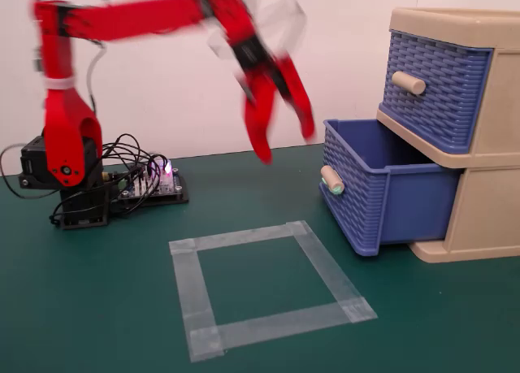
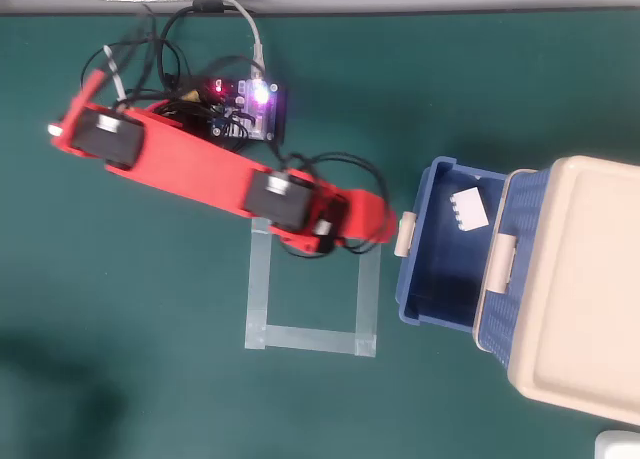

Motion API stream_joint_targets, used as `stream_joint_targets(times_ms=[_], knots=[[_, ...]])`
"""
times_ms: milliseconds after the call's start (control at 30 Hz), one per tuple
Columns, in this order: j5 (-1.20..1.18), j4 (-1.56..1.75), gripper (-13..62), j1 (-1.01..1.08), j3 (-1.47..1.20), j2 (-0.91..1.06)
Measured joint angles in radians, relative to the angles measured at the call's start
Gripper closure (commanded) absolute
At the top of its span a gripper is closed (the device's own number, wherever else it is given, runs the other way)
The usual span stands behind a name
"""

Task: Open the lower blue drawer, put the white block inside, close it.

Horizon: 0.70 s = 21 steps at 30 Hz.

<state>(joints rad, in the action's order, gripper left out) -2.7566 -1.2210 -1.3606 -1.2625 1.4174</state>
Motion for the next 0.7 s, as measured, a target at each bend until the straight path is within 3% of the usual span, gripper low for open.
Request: stream_joint_targets(times_ms=[233,400,567,700], knots=[[-0.002,0.364,15.8,0.003,0.209,-0.308],[-0.020,0.442,15.4,-0.006,0.399,-0.489],[-0.023,0.331,15.6,0.028,0.390,-0.360],[-0.025,-0.055,15.7,0.268,0.202,0.038]])
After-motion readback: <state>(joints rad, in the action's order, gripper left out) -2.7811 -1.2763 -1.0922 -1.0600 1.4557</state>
